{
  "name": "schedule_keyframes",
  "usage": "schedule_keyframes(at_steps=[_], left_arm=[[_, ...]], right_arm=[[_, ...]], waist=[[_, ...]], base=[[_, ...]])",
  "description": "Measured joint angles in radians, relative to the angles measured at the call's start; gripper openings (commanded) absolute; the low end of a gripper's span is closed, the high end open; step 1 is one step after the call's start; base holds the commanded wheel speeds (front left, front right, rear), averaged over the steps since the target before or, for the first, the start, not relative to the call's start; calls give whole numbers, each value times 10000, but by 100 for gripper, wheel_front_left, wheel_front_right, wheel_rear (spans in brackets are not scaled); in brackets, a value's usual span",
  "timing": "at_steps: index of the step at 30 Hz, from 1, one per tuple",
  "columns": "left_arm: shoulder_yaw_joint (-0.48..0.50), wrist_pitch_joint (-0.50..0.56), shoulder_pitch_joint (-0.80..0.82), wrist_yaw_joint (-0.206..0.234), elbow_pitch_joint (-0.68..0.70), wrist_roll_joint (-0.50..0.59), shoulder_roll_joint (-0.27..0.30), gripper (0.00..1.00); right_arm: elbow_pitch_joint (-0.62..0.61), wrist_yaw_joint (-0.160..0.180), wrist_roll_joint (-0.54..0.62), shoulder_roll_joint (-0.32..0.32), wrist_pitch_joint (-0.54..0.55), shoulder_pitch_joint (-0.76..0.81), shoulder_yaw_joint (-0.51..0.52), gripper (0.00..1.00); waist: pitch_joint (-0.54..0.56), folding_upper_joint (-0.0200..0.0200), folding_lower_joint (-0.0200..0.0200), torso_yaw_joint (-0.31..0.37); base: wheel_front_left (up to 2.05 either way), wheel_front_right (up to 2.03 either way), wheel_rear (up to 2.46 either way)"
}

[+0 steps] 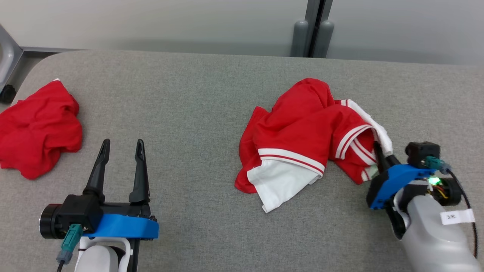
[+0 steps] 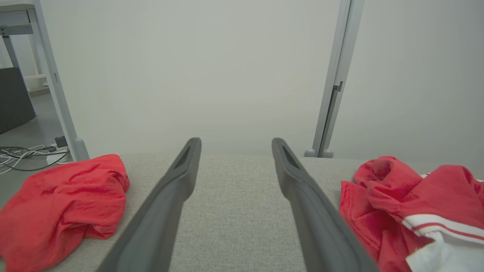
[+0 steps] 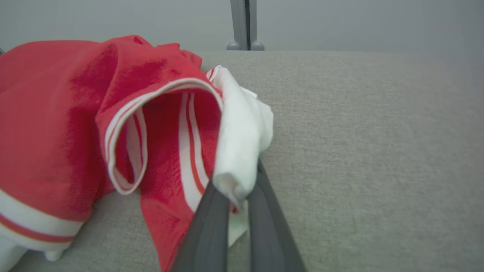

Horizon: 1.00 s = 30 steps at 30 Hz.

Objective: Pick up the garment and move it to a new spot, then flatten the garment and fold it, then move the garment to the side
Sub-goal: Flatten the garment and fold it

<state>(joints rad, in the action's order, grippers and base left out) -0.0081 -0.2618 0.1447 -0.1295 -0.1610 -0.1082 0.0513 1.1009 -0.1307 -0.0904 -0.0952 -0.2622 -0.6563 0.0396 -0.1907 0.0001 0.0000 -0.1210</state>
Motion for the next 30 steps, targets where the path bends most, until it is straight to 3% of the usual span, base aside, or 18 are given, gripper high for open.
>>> schedule_keyframes(at_steps=[10, 17, 22, 30], left_arm=[[58, 0, -405, -2, 73, -33, -2, 100], [38, 0, -405, -2, 127, -38, 4, 100], [67, 0, -407, -2, 153, -50, 4, 100], [73, 0, -412, -2, 148, -132, 4, 100]], right_arm=[[-2357, 0, -805, -1937, 0, 1661, 1383, 0], [-3630, 2, -882, -2541, -2, 2093, 2765, 0], [-4502, 2, -782, -2153, 0, 2089, 2485, 0], [-5248, 2, -784, -1058, 0, 1563, 773, 0]], waist=[[588, -2, -1, 464], [614, -2, -1, 591], [588, -2, -1, 573], [611, -2, 0, 410]], base=[[0, 0, 0], [0, 0, 0], [0, 0, 0], [0, 0, 0]])
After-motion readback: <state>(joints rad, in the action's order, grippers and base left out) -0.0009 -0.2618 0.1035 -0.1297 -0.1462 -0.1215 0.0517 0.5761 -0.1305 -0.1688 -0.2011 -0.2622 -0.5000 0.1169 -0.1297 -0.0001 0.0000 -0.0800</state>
